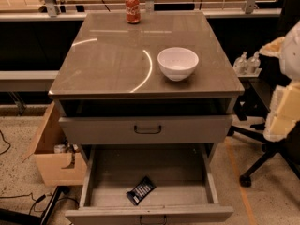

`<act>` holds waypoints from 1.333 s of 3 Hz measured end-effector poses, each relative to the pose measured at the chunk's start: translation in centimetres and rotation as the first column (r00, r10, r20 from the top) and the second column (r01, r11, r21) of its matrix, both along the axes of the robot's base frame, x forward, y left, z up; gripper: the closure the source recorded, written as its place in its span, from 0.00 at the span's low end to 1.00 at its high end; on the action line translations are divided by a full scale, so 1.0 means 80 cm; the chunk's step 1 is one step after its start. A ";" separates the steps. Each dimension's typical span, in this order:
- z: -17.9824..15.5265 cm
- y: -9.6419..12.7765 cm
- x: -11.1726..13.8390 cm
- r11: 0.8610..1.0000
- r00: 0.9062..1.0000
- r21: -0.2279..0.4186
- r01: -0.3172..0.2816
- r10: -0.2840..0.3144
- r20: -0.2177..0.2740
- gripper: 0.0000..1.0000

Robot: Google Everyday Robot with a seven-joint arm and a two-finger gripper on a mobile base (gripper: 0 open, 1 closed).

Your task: Pick rxbar blueberry from middle drawer and place on counter

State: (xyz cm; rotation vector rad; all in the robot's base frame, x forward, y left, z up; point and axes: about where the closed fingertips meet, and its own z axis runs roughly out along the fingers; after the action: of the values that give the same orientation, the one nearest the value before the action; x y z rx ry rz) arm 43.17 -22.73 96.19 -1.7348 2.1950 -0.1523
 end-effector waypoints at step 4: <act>-0.298 -0.060 -0.082 0.809 0.894 -0.384 -0.446 0.420 -0.154 0.00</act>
Offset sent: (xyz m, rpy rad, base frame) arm -0.0593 -0.0931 -0.2255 -0.4248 0.0608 0.3288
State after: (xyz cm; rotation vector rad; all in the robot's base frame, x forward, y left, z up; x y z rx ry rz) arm 36.59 -27.55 72.33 -2.4581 1.8256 -0.4804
